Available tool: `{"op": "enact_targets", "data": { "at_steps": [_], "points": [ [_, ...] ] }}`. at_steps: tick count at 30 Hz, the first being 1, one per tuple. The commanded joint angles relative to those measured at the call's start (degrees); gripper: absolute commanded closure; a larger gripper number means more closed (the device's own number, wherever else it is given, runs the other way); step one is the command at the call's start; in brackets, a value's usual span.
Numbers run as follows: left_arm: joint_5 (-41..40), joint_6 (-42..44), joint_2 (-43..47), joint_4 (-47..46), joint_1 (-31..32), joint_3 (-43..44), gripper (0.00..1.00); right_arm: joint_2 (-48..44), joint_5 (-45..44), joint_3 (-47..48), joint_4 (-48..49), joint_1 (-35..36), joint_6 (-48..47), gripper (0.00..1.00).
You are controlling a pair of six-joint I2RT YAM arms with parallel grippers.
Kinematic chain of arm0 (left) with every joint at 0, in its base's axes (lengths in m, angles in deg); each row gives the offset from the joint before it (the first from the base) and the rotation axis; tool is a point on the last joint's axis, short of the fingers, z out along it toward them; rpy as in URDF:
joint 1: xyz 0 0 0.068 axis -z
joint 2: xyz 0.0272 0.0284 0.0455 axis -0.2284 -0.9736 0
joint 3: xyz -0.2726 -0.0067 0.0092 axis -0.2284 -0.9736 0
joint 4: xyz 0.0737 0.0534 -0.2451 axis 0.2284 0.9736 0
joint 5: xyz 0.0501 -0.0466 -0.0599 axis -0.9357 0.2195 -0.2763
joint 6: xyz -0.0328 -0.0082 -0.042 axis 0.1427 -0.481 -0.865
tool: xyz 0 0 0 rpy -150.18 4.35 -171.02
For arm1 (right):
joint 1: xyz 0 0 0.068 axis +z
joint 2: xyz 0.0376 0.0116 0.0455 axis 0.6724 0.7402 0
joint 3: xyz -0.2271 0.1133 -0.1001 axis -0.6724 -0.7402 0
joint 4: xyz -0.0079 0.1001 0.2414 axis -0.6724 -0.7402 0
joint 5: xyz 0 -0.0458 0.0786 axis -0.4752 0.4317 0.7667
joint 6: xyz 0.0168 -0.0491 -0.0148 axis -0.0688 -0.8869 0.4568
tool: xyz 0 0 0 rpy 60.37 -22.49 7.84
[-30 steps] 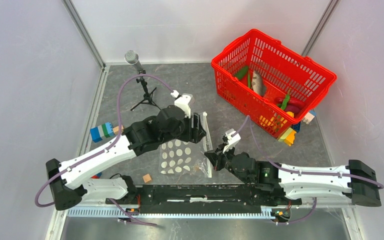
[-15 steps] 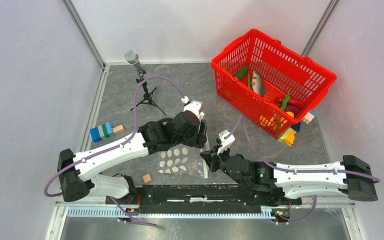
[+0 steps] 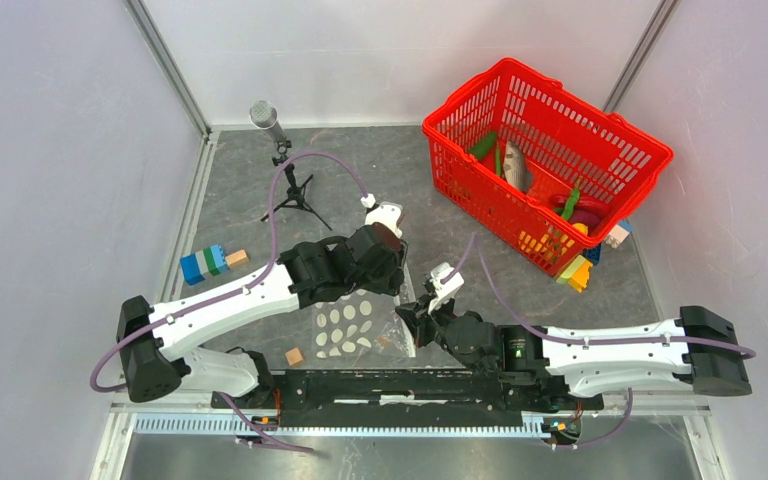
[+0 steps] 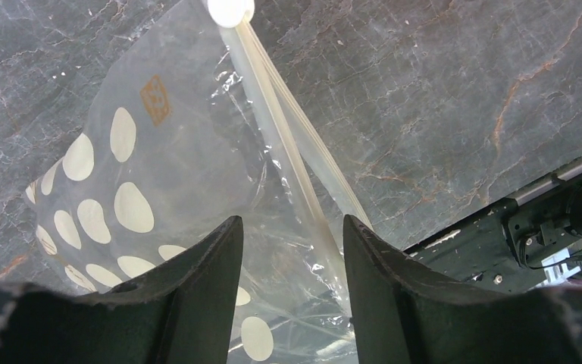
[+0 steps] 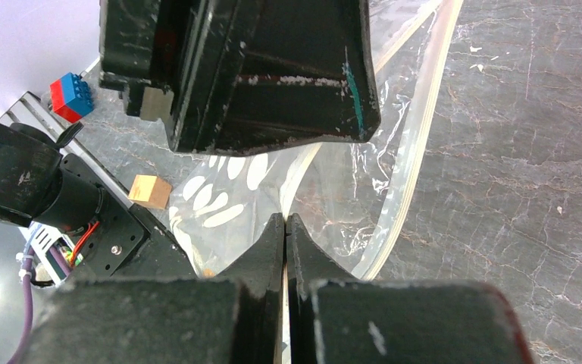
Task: Place the food in the zip-top bag and seal the zipper
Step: Open the zipper of the food storage bag.
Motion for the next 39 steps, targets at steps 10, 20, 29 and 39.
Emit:
{"op": "enact_targets", "data": {
  "at_steps": [10,20,29,39],
  "points": [
    [1.77,2.44,-2.69,-0.24,0.29,3.09,0.39,1.0,-2.26,2.95,3.9,1.11,-3.11,1.0],
    [-0.19,2.46,-0.81,-0.15,0.2,2.56,0.61,0.01,-2.24,1.19,5.89,1.58,-3.82,1.0],
    [-1.48,2.69,0.01,-0.23,0.29,2.36,0.9,-1.23,-1.09,-0.49,7.26,1.55,-3.34,0.91],
    [-4.19,4.71,4.03,-1.07,0.28,-0.31,0.92,-10.78,-9.53,-0.15,-4.67,0.78,1.84,0.5]
  ]
}}
